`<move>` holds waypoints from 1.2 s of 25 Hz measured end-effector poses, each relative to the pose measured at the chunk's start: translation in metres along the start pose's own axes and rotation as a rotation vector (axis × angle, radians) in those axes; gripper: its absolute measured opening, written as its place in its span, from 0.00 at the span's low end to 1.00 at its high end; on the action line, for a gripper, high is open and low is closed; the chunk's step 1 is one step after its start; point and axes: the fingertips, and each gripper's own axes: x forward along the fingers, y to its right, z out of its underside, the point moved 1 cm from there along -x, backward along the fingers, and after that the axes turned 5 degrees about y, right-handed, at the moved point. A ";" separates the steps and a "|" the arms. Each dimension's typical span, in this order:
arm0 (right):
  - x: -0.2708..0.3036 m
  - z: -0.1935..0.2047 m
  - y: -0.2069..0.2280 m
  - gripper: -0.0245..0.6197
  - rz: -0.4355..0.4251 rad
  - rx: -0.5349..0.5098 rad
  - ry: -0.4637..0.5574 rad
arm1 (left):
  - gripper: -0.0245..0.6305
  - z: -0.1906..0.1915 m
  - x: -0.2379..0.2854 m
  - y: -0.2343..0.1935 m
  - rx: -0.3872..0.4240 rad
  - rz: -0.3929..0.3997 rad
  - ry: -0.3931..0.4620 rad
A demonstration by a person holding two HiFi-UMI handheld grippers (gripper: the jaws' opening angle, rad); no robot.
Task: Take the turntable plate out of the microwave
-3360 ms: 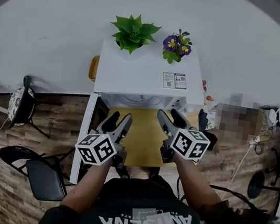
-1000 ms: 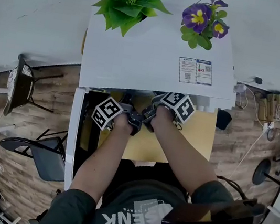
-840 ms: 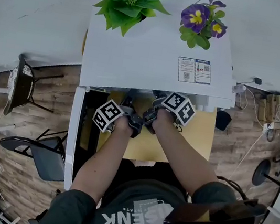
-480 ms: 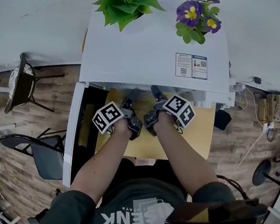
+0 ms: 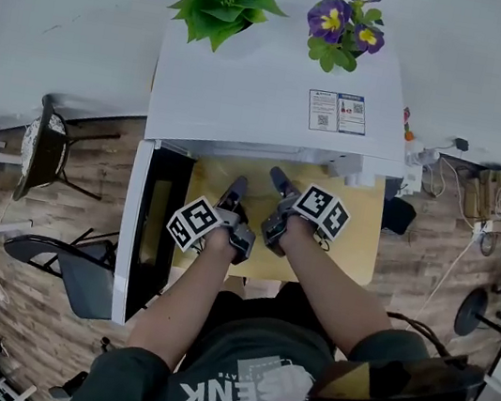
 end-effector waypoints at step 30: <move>-0.047 0.027 -0.011 0.13 -0.411 -0.138 -0.239 | 0.20 0.019 -0.052 -0.013 0.096 0.072 0.072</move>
